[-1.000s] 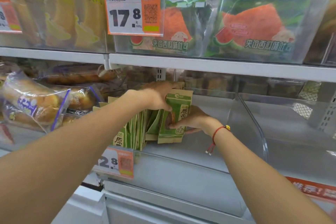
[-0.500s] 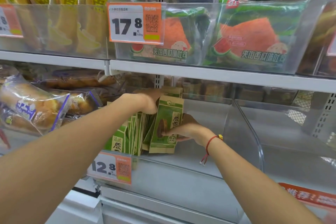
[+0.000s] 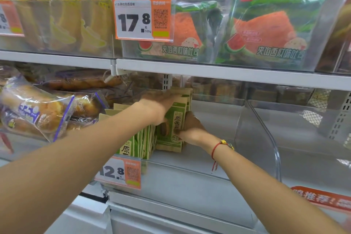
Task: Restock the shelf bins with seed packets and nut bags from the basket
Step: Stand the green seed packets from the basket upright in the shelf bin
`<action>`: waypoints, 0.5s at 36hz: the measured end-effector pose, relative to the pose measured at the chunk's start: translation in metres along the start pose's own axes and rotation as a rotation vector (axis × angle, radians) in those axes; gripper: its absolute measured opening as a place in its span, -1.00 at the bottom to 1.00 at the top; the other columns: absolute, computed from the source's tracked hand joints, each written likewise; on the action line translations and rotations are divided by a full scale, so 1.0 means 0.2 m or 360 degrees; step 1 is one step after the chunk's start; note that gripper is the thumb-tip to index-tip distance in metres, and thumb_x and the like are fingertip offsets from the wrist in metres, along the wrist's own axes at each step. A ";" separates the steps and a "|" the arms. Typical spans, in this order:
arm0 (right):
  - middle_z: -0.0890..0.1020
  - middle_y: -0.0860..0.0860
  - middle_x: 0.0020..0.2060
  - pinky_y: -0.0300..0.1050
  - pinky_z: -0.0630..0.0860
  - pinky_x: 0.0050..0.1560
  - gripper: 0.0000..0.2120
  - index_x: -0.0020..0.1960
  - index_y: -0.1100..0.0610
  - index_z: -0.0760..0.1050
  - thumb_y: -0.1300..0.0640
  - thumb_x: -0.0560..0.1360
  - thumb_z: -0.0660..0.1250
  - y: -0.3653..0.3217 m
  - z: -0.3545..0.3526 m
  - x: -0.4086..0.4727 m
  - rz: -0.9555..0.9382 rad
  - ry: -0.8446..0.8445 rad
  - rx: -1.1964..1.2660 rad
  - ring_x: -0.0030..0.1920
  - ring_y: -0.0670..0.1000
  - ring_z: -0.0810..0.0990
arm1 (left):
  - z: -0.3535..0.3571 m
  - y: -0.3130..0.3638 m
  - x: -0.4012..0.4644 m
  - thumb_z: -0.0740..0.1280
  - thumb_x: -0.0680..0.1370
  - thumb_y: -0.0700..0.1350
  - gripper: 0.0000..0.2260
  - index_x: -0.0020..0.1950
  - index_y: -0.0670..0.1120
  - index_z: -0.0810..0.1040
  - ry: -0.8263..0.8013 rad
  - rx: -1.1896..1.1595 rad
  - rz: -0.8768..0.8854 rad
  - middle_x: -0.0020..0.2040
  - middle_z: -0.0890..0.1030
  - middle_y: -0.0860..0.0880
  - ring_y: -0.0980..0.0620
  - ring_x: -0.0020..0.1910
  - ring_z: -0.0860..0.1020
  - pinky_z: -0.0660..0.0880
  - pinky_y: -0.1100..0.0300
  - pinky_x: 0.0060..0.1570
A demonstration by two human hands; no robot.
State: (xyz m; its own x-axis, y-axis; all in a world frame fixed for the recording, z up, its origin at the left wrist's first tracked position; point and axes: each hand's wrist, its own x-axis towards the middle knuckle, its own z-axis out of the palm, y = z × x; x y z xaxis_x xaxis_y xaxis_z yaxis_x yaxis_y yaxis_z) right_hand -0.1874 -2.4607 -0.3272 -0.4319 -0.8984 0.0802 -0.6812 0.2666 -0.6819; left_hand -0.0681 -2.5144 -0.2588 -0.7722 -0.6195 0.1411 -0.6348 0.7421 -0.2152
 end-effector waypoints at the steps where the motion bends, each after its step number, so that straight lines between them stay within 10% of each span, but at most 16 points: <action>1: 0.43 0.16 0.28 0.12 0.54 0.15 -0.33 0.35 0.18 0.18 0.17 0.39 0.49 0.01 -0.01 0.00 0.0024 -0.0001 0.0044 0.25 0.20 0.49 | 0.00 0.01 0.00 0.35 0.54 -0.10 -0.30 0.54 0.06 0.00 0.0033 0.0070 -0.0018 0.54 0.14 -0.04 -0.13 0.45 0.25 0.31 -0.07 0.35; 5: 0.41 0.16 0.31 0.08 0.62 0.01 -0.09 0.44 0.15 0.03 0.14 0.32 0.56 0.03 -0.04 -0.01 0.0176 0.0034 0.0107 0.18 0.21 0.55 | -0.03 0.04 0.00 0.34 0.53 -0.17 -0.39 0.50 -0.04 0.12 0.0113 0.0215 -0.0069 0.48 0.25 -0.05 -0.13 0.38 0.34 0.39 -0.05 0.27; 18: 0.57 0.10 0.14 0.02 0.61 0.00 -0.34 0.25 0.10 0.22 0.06 0.33 0.55 0.06 -0.05 -0.03 -0.0105 0.0060 -0.0073 0.06 0.15 0.61 | -0.07 0.04 -0.07 0.31 0.53 0.10 -0.30 0.54 0.04 0.01 0.0080 -0.0063 -0.0051 0.52 0.18 -0.04 -0.10 0.46 0.21 0.29 -0.03 0.37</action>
State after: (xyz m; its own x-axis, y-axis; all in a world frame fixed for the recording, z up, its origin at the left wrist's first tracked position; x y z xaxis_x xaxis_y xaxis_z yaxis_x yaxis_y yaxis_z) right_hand -0.1998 -2.4490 -0.3278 -0.4065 -0.9009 0.1520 -0.7349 0.2235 -0.6402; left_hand -0.0635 -2.4966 -0.2479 -0.7514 -0.6302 0.1956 -0.6589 0.7323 -0.1719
